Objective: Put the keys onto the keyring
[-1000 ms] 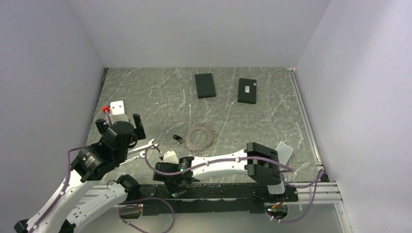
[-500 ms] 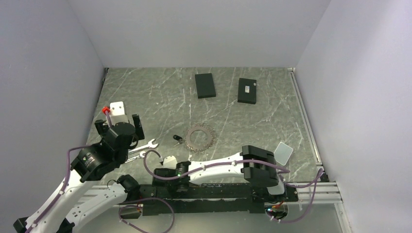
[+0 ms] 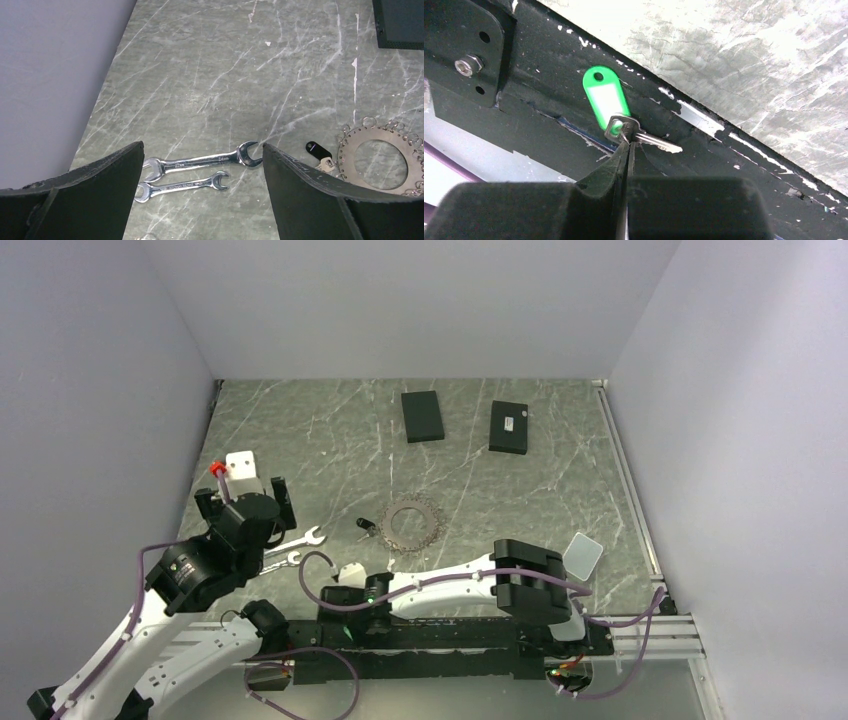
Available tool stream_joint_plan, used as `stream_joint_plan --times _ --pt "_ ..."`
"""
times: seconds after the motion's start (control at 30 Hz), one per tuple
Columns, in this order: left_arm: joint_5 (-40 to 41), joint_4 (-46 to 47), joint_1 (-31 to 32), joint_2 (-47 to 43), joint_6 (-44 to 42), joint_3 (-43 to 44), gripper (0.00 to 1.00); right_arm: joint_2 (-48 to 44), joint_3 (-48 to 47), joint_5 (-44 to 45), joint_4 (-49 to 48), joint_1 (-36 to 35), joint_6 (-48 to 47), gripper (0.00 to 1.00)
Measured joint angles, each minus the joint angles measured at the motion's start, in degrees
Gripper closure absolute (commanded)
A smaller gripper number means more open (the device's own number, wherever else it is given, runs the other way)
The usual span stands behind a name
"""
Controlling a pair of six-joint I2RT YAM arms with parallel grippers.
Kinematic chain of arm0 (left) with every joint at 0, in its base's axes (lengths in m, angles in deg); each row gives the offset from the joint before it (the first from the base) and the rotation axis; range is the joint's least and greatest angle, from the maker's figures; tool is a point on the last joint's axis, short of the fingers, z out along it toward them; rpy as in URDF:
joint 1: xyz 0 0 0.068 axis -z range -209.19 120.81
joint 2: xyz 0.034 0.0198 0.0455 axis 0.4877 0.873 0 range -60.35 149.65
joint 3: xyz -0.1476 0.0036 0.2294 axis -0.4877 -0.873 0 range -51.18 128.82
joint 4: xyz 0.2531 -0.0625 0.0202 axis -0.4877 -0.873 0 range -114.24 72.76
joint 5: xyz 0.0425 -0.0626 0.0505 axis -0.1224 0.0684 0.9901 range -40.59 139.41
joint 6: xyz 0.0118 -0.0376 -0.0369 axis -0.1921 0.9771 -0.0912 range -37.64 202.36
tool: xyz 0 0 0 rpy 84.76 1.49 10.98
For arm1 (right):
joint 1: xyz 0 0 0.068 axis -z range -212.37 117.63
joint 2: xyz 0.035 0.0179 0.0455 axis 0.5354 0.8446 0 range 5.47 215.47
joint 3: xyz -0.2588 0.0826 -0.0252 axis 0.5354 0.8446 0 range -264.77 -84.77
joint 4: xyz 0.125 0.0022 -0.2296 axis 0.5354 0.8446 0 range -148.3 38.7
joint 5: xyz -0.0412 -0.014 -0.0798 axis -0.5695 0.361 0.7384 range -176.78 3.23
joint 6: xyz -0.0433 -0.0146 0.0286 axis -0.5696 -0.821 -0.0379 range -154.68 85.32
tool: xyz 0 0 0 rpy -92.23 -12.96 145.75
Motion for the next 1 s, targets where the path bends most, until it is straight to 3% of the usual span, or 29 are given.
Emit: stream_joint_plan --times 0.33,0.77,1.0 --pt "-0.04 -0.81 0.11 0.15 0.15 0.02 0.07 -0.72 0.81 1.77 -0.92 0.07 -1.29 1.0" --pt "-0.59 -0.57 0.11 0.15 -0.2 0.02 0.08 -12.2 9.92 10.1 -2.16 4.15 -2.08 1.0" --pt "-10.08 5.99 0.2 0.68 -6.51 -1.84 0.11 -22.71 18.05 12.68 -2.05 11.82 -7.26 1.0"
